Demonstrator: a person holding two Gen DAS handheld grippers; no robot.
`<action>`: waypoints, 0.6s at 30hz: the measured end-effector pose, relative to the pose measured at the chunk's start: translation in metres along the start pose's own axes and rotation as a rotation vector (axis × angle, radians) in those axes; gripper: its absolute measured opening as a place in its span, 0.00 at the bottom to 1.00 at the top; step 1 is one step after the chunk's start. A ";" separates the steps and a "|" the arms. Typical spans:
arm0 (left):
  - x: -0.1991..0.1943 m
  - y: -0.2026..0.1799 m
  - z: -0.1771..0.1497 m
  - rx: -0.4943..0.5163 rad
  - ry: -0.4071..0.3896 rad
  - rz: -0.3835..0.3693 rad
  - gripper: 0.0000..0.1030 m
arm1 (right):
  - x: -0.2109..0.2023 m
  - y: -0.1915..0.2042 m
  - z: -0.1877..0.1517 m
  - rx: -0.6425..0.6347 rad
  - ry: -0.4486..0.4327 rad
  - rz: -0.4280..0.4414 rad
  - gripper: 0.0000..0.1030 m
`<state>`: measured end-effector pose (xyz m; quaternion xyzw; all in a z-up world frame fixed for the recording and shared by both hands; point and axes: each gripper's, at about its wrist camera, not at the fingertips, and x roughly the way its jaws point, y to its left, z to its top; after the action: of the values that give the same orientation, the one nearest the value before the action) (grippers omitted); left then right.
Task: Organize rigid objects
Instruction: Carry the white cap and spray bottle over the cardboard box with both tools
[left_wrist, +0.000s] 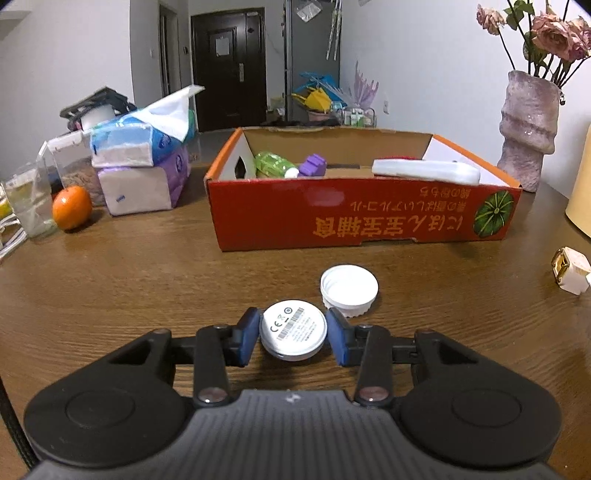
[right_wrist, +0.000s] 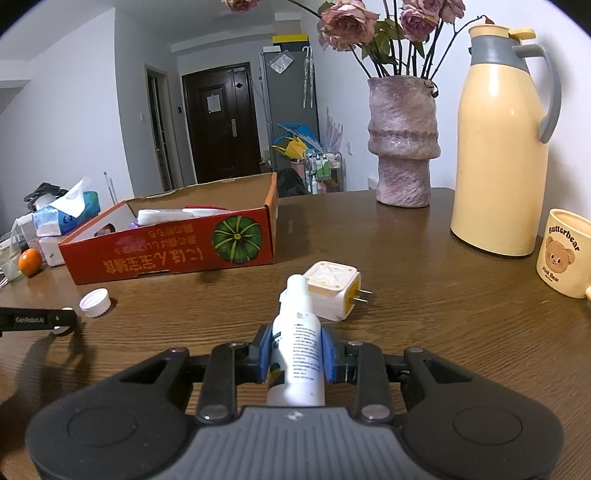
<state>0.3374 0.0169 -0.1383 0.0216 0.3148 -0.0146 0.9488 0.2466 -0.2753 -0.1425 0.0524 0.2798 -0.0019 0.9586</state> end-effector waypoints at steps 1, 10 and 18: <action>-0.002 0.001 0.000 -0.004 -0.007 -0.002 0.40 | -0.001 0.002 0.000 0.001 -0.003 0.001 0.26; -0.028 0.001 0.006 -0.006 -0.084 0.001 0.40 | -0.009 0.026 -0.002 -0.010 -0.029 0.045 0.26; -0.061 -0.006 0.015 -0.026 -0.173 -0.014 0.40 | -0.017 0.041 0.000 -0.013 -0.060 0.072 0.26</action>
<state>0.2968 0.0109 -0.0901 0.0060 0.2320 -0.0188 0.9725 0.2339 -0.2351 -0.1293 0.0563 0.2488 0.0327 0.9664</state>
